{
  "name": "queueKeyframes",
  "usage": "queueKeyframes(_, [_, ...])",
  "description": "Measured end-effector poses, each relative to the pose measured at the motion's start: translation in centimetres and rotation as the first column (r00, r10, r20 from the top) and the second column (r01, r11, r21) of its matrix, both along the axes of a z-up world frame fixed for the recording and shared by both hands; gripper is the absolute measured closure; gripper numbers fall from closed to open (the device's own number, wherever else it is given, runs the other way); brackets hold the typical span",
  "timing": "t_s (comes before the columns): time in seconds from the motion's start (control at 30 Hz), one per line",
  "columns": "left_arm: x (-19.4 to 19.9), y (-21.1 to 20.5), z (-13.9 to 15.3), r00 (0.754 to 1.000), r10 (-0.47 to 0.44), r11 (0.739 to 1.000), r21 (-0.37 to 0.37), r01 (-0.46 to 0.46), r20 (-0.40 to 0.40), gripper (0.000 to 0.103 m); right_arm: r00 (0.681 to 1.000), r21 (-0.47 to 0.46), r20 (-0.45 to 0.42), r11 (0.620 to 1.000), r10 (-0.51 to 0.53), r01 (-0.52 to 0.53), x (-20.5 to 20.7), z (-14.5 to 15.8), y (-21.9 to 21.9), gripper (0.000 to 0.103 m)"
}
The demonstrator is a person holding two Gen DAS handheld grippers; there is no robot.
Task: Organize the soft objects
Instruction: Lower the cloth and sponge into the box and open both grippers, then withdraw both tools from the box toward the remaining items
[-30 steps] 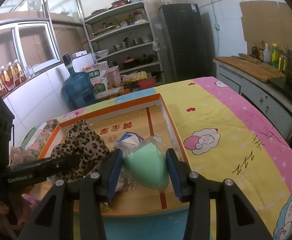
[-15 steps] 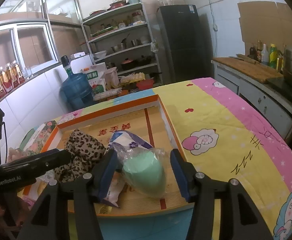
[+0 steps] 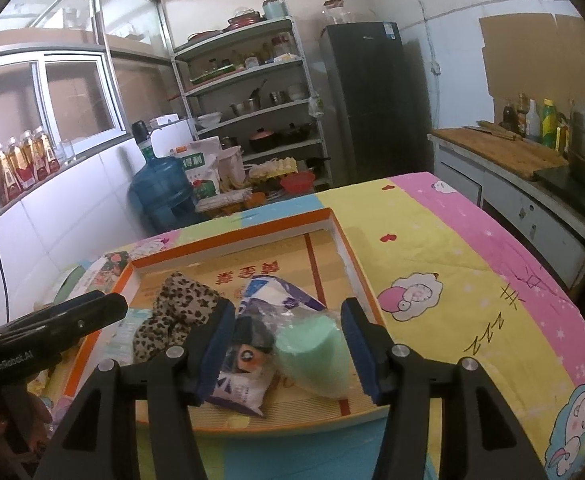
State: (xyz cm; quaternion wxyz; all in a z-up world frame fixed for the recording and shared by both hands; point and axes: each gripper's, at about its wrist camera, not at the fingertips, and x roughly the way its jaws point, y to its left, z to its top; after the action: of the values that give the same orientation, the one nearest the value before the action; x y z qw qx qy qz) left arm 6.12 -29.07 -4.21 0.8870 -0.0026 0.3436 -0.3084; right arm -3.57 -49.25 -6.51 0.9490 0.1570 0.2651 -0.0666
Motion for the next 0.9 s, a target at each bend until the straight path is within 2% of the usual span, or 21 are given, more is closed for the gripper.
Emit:
queueKeyframes(0.53, [-1.8, 4.1, 1.6, 0.997, 0.065, 0.998, 0.008, -0.065, 0.048, 0.041, 0.998, -0.043, 0.03, 0.998, 0.052, -0.05, -0.8, 2.2, 3.8, 0.048])
queueKeyframes(0.9, [-2.6, 7.3, 2.0, 0.993, 0.106, 0.994, -0.004, -0.106, 0.049, 0.041, 0.994, -0.073, 0.038, 0.993, 0.098, -0.095, -1.1, 3.1, 7.1, 0.048])
